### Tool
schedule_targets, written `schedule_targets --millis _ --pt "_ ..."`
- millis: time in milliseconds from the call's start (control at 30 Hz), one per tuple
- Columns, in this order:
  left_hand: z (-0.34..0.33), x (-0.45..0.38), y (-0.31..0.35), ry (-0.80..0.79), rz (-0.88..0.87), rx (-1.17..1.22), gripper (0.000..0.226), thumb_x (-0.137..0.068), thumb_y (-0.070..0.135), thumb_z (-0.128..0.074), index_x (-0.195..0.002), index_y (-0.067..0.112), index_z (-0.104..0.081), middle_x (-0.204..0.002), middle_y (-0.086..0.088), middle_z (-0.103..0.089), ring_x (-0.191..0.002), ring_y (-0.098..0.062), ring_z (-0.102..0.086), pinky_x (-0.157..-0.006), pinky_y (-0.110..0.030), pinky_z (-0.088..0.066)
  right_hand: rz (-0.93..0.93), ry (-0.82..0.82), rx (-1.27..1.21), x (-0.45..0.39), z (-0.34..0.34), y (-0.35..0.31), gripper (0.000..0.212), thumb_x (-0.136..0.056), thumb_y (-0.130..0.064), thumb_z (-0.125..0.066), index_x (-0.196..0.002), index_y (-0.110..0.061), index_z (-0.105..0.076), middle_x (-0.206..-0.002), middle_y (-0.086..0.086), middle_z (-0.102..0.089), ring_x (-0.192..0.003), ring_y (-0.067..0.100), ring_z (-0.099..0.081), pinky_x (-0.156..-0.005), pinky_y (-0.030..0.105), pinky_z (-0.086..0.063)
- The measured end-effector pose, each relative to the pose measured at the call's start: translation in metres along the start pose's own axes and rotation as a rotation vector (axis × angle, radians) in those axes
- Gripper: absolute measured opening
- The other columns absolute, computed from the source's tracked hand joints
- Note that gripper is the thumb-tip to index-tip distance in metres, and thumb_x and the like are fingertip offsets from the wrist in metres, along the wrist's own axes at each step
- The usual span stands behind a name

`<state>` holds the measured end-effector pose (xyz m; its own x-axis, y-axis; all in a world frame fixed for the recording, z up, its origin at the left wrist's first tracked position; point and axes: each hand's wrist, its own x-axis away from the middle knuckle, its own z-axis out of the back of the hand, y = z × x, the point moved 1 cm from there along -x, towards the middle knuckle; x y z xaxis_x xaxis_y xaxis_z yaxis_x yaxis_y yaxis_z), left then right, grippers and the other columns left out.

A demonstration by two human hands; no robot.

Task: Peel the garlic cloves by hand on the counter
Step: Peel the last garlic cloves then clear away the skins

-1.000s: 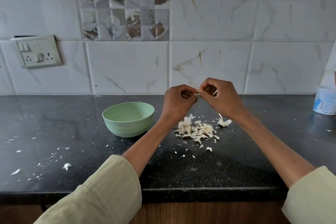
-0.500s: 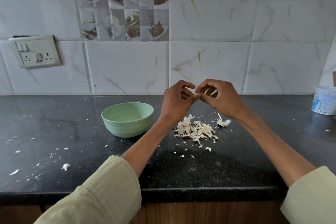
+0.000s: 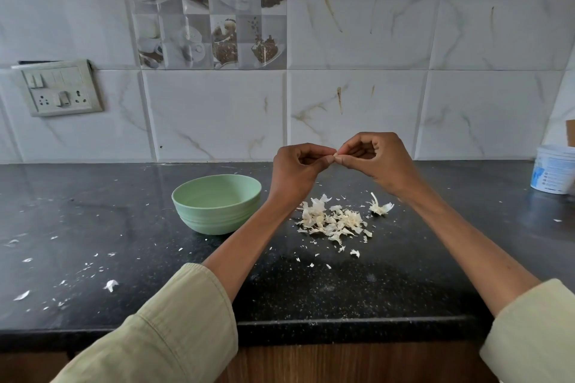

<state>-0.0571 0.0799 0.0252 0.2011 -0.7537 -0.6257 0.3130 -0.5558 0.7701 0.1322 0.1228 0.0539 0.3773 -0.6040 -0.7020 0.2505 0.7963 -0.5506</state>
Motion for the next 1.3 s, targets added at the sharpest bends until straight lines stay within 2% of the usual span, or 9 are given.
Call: schedule_targets --millis 167,367,700,867,933,1000,1100,1200,1300 --pt "0.001 -0.001 0.001 -0.036 -0.021 0.014 0.014 -0.090 0.015 -0.083 -0.104 0.012 -0.083 -0.092 0.000 -0.081 -0.085 -0.013 -0.074 -0.087 -0.032 -0.061 -0.062 -0.021 -0.151 -0.001 0.002 0.001 0.020 -0.084 -0.019 -0.089 -0.096 -0.007 -0.078 -0.088 0.007 -0.079 -0.081 0.023 -0.076 -0.085 0.032 -0.063" --pt "0.002 -0.001 0.003 -0.069 -0.048 0.005 0.013 -0.091 0.015 -0.082 -0.103 0.009 -0.082 -0.084 -0.007 -0.080 -0.082 -0.016 -0.075 -0.086 -0.032 -0.062 -0.077 -0.057 -0.195 -0.001 0.002 0.001 0.015 -0.088 -0.010 -0.085 -0.097 -0.001 -0.076 -0.086 0.010 -0.078 -0.079 0.017 -0.073 -0.078 0.024 -0.061" --pt "0.002 0.001 0.004 -0.072 -0.060 -0.043 0.011 -0.090 0.019 -0.084 -0.097 0.011 -0.082 -0.081 -0.004 -0.079 -0.082 -0.022 -0.077 -0.085 -0.034 -0.063 -0.030 -0.100 -0.116 0.000 -0.001 0.000 0.007 -0.092 -0.004 -0.079 -0.092 -0.001 -0.073 -0.085 0.016 -0.074 -0.074 0.013 -0.067 -0.076 0.023 -0.057" --pt "-0.004 0.001 0.003 -0.075 -0.005 0.001 0.013 -0.094 0.020 -0.080 -0.102 0.010 -0.078 -0.086 -0.003 -0.080 -0.082 -0.022 -0.076 -0.075 -0.032 -0.060 -0.042 -0.090 -0.116 -0.002 -0.004 0.002 0.004 -0.096 -0.002 -0.071 -0.093 -0.002 -0.069 -0.086 0.012 -0.074 -0.077 0.013 -0.069 -0.077 0.025 -0.059" --pt "-0.005 0.001 0.003 -0.060 0.025 0.035 0.014 -0.099 0.017 -0.074 -0.108 0.006 -0.073 -0.093 -0.007 -0.079 -0.080 -0.018 -0.076 -0.073 -0.029 -0.058 -0.087 -0.054 -0.159 -0.004 -0.005 0.003 0.007 -0.101 -0.005 -0.065 -0.094 -0.002 -0.066 -0.086 0.011 -0.075 -0.080 0.016 -0.071 -0.077 0.028 -0.060" --pt "-0.006 0.002 0.004 -0.072 0.077 0.088 0.014 -0.106 0.014 -0.058 -0.115 0.003 -0.062 -0.099 -0.014 -0.076 -0.078 -0.020 -0.074 -0.072 -0.031 -0.056 -0.128 -0.018 -0.161 -0.005 -0.005 0.004 0.020 -0.107 -0.016 -0.058 -0.092 -0.004 -0.065 -0.086 0.011 -0.076 -0.079 0.019 -0.071 -0.075 0.032 -0.060" --pt "-0.010 0.008 0.004 -0.152 0.053 -0.002 0.018 -0.111 0.016 -0.035 -0.112 0.004 -0.049 -0.088 -0.016 -0.064 -0.070 -0.022 -0.065 -0.067 -0.037 -0.051 -0.093 -0.043 -0.005 -0.002 -0.007 0.004 0.039 -0.110 -0.035 -0.054 -0.085 -0.009 -0.067 -0.082 0.004 -0.074 -0.076 0.017 -0.070 -0.073 0.034 -0.058" --pt "-0.018 0.017 0.004 -0.223 -0.053 -0.120 0.025 -0.114 0.023 -0.029 -0.101 0.009 -0.046 -0.078 -0.008 -0.055 -0.061 -0.018 -0.055 -0.060 -0.044 -0.048 -0.042 -0.106 0.068 0.002 -0.013 0.004 0.031 -0.108 -0.039 -0.058 -0.092 -0.014 -0.067 -0.082 -0.002 -0.074 -0.073 0.015 -0.070 -0.068 0.032 -0.058" --pt "-0.017 0.016 0.004 -0.194 -0.069 -0.151 0.028 -0.114 0.025 -0.029 -0.099 0.010 -0.047 -0.074 -0.001 -0.053 -0.058 -0.016 -0.051 -0.058 -0.046 -0.048 -0.024 -0.143 0.084 0.001 -0.016 0.006 0.015 -0.108 -0.031 -0.059 -0.099 -0.021 -0.065 -0.084 -0.003 -0.073 -0.073 0.016 -0.070 -0.065 0.032 -0.058"
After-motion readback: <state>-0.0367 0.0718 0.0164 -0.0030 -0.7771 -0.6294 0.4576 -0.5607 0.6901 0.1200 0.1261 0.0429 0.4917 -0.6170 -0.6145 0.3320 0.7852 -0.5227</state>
